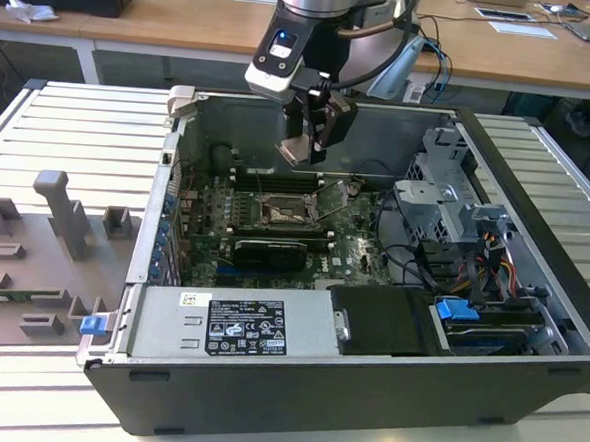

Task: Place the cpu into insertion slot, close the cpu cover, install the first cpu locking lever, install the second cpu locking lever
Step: 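Place the cpu into insertion slot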

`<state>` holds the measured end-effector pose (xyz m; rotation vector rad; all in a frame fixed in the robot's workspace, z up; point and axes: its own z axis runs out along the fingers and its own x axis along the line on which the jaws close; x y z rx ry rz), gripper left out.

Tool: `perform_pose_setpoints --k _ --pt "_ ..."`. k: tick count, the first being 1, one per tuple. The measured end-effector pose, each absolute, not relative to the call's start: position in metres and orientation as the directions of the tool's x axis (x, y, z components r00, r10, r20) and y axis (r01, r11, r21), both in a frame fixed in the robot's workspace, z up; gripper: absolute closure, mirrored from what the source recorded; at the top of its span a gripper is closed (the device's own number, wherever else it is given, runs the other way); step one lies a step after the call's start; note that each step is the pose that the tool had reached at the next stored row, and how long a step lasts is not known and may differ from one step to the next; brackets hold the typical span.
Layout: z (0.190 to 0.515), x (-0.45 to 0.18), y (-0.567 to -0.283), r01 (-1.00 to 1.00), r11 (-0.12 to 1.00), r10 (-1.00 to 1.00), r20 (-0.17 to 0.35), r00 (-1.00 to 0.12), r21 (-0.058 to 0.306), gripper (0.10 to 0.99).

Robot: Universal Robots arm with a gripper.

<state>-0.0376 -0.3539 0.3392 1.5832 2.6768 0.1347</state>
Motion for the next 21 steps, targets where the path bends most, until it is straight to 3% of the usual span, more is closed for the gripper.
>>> perform_pose_setpoints --k 21 --pt "0.3333 -0.0376 -0.3539 0.877 0.473 0.879 0.019 -0.476 0.089 0.545"
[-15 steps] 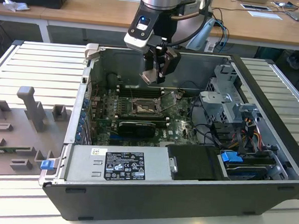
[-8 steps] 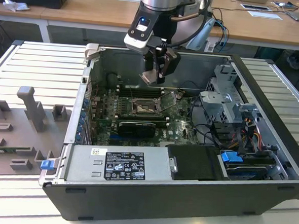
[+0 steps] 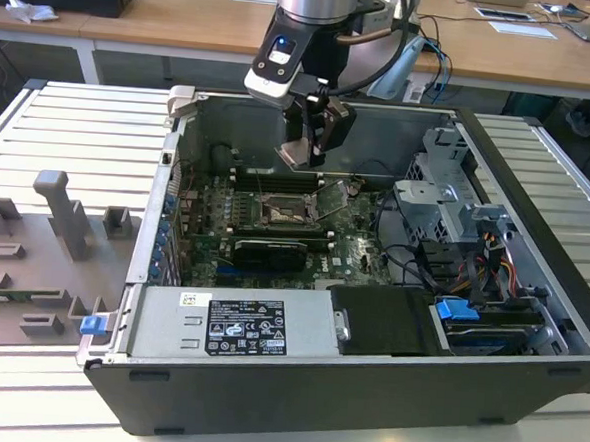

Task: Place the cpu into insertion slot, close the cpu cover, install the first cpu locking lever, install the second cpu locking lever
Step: 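Place the cpu into insertion slot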

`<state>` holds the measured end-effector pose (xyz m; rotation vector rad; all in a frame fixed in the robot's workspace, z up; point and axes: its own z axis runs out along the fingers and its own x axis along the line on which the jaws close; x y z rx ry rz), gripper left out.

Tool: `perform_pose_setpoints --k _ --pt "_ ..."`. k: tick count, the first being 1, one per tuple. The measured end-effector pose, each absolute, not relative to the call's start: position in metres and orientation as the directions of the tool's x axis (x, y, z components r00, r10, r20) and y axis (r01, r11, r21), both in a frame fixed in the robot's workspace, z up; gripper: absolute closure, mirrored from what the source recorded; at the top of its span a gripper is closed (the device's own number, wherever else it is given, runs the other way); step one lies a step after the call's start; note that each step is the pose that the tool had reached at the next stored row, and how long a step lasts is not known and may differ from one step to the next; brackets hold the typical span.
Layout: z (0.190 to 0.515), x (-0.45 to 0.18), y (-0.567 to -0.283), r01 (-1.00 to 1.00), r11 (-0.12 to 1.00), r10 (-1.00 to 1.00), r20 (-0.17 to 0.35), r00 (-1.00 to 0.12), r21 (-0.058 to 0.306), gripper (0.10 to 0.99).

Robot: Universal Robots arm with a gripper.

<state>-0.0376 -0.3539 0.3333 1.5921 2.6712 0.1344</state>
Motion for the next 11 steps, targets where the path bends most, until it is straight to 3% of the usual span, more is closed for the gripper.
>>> perform_pose_setpoints --k 11 --pt "0.3301 -0.0376 -0.3539 0.878 0.470 0.880 0.019 -0.474 0.089 0.545"
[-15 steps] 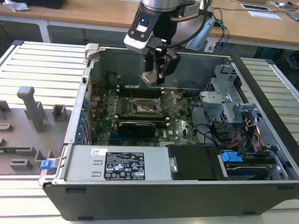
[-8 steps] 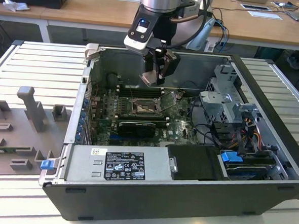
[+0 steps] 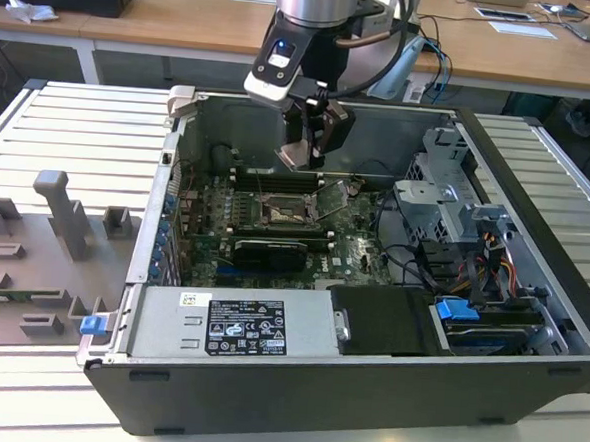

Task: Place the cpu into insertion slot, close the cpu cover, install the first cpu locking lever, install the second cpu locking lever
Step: 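Place the cpu into insertion slot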

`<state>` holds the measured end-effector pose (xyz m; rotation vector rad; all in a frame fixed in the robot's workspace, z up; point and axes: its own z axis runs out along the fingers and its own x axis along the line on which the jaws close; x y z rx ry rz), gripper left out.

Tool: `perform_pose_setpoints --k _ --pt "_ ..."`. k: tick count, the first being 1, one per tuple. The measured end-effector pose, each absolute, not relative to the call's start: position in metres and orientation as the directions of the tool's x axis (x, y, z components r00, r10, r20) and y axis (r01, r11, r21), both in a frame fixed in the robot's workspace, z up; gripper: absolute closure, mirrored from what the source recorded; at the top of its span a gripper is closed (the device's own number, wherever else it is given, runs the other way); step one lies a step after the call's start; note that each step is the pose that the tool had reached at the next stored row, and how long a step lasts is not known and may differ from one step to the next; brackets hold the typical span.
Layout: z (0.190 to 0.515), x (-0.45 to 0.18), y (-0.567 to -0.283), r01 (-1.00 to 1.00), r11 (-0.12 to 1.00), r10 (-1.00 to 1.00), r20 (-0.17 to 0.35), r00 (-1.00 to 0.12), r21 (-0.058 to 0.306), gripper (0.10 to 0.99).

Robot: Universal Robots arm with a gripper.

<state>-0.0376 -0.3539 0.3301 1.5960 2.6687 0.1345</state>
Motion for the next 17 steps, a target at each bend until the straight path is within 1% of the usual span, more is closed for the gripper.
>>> perform_pose_setpoints --k 17 --pt "0.3255 -0.0376 -0.3539 0.880 0.467 0.882 0.019 -0.470 0.089 0.545"
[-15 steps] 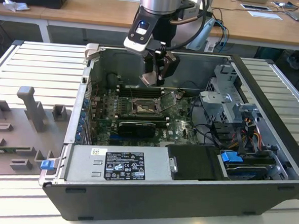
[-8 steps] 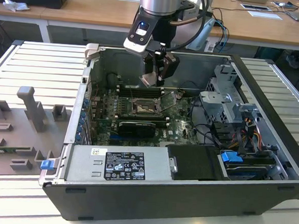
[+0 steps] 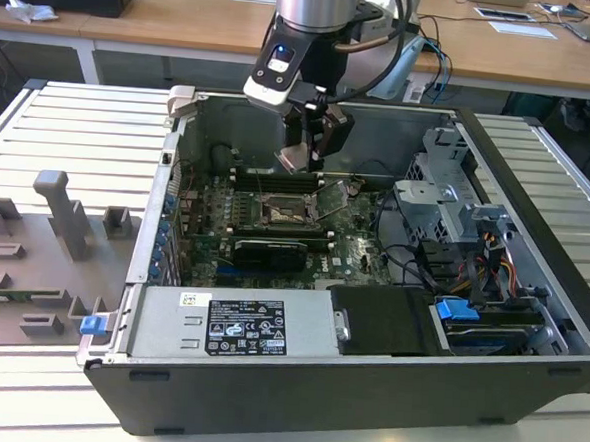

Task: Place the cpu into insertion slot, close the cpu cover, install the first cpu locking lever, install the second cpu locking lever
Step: 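Place the cpu into insertion slot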

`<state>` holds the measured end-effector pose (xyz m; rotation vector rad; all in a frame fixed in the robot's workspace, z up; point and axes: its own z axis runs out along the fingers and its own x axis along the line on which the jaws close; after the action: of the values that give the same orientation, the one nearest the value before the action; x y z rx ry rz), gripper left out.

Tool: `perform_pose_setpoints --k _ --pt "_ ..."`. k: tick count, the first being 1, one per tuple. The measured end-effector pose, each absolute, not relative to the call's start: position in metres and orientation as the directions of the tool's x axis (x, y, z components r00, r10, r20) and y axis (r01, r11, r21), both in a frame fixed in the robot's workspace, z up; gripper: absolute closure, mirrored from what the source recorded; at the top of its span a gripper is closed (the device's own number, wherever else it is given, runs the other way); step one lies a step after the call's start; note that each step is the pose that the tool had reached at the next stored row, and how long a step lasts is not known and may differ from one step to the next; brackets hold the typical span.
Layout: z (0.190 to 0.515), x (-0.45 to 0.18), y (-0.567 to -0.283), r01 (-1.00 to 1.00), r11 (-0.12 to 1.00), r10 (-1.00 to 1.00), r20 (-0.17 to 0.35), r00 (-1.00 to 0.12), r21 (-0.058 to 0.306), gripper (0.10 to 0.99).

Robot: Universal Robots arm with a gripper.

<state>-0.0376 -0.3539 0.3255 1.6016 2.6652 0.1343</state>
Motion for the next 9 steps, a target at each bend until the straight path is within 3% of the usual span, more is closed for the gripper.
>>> perform_pose_setpoints --k 9 --pt "0.3226 -0.0376 -0.3539 0.881 0.465 0.883 0.019 -0.469 0.089 0.545"
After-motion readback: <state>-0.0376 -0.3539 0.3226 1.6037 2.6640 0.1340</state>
